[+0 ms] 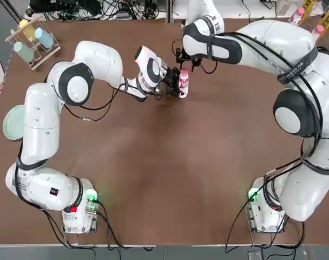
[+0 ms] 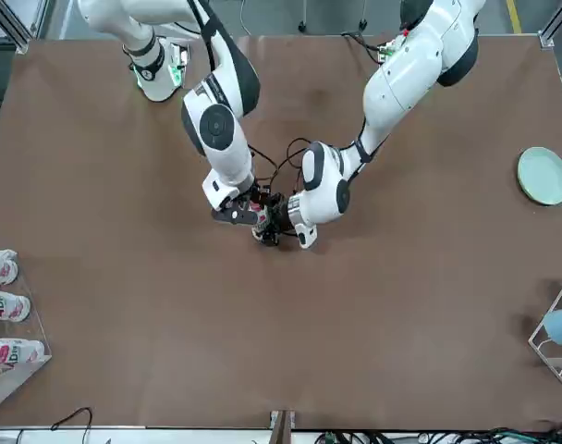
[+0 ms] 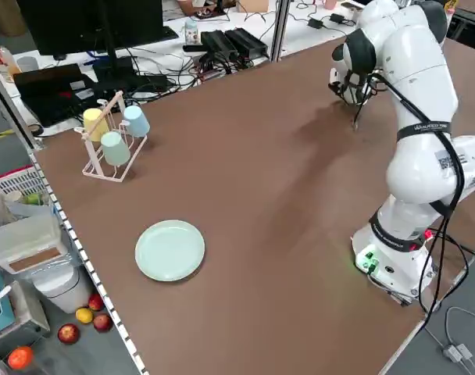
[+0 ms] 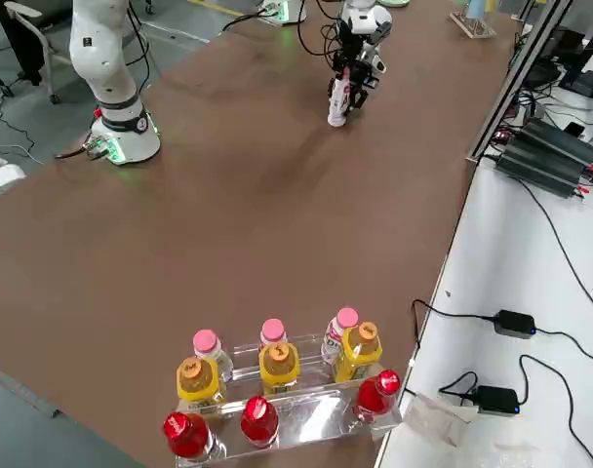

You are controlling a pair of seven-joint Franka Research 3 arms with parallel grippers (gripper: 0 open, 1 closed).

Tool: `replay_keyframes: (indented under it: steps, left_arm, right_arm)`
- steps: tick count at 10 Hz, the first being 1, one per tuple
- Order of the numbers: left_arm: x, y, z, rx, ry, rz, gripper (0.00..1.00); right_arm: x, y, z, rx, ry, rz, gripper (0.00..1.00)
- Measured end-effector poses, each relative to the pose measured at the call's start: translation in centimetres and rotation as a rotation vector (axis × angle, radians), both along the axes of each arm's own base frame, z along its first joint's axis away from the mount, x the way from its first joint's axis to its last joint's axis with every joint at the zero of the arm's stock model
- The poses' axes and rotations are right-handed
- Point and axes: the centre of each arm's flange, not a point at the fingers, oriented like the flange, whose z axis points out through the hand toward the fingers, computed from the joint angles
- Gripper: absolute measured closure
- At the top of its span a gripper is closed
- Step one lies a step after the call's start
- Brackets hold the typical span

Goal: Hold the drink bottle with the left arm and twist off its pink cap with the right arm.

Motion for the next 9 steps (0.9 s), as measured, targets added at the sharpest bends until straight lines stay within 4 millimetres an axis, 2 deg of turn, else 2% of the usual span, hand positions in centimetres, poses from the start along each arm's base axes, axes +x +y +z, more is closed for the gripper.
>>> replay_keyframes:
  steps: [4, 9]
  left_arm:
    - [0.0, 0.0, 0.0, 0.0, 0.0, 0.0, 0.37]
    - [0.0, 0.0, 0.0, 0.0, 0.0, 0.0, 0.37]
  right_arm:
    - [-0.7, 0.9, 0.1, 0.002, 0.003, -0.018, 0.31]
    - [-0.8, 1.1, 0.2, 0.003, 0.002, -0.019, 0.38]
